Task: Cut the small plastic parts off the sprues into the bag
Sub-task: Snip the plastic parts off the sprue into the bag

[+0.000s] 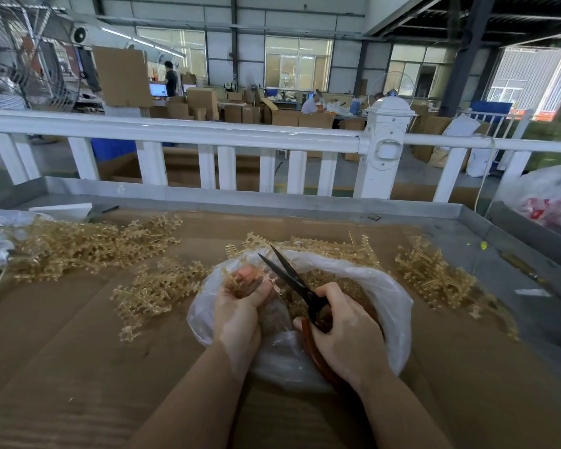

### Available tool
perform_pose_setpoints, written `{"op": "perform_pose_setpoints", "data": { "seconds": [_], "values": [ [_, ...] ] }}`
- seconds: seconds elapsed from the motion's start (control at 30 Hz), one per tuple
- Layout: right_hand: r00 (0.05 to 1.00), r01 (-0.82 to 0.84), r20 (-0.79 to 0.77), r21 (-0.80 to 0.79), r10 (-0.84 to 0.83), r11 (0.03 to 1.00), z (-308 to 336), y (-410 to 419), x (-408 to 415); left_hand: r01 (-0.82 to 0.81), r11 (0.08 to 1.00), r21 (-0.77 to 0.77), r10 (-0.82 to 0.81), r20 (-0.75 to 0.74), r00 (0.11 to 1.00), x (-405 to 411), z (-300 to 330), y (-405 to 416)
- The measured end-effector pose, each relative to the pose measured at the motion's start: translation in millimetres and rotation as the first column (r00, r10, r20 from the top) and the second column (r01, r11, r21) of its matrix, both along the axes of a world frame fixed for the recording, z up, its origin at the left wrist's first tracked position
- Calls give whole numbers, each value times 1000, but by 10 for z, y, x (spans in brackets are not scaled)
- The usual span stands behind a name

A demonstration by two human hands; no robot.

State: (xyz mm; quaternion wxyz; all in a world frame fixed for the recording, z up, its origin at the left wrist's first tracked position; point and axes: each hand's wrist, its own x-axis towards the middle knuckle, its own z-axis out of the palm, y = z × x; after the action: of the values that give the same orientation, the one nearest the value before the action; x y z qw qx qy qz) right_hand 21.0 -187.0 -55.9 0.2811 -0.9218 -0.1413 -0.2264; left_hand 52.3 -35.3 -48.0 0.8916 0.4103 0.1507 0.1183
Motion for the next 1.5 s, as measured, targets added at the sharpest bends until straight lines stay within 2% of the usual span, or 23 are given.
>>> {"op": "perform_pose_setpoints", "data": {
  "seconds": [0.13, 0.37, 0.6, 0.87, 1.07, 1.23, 1.5],
  "values": [
    [1000, -14, 8, -54, 15, 998, 4, 4, 9, 3, 999, -47, -1, 31, 1000, 0, 4, 8],
    [1000, -31, -6, -118, 30, 993, -9, 9, 12, 17, 999, -29, -16, 24, 1000, -20, 38, 6],
    [999, -43, -2, -105, 43, 994, -7, 12, 18, 55, 998, 42, -56, 20, 998, -56, 55, 10],
    [998, -55, 9, -132, 56, 990, -13, 9, 21, 89, 996, -6, -89, 34, 995, -67, 77, 24],
    [998, -68, 5, -140, 69, 988, -7, 22, 27, 119, 987, 113, -119, -3, 993, -71, 41, 24],
    [996, -92, 3, -82, 93, 992, 12, 25, 24, 152, 985, 83, -154, 23, 988, -61, 37, 21],
    [996, -84, 24, -99, 87, 992, -2, 45, 31, 144, 988, 55, -146, 33, 989, -62, 36, 12]
  ]
}}
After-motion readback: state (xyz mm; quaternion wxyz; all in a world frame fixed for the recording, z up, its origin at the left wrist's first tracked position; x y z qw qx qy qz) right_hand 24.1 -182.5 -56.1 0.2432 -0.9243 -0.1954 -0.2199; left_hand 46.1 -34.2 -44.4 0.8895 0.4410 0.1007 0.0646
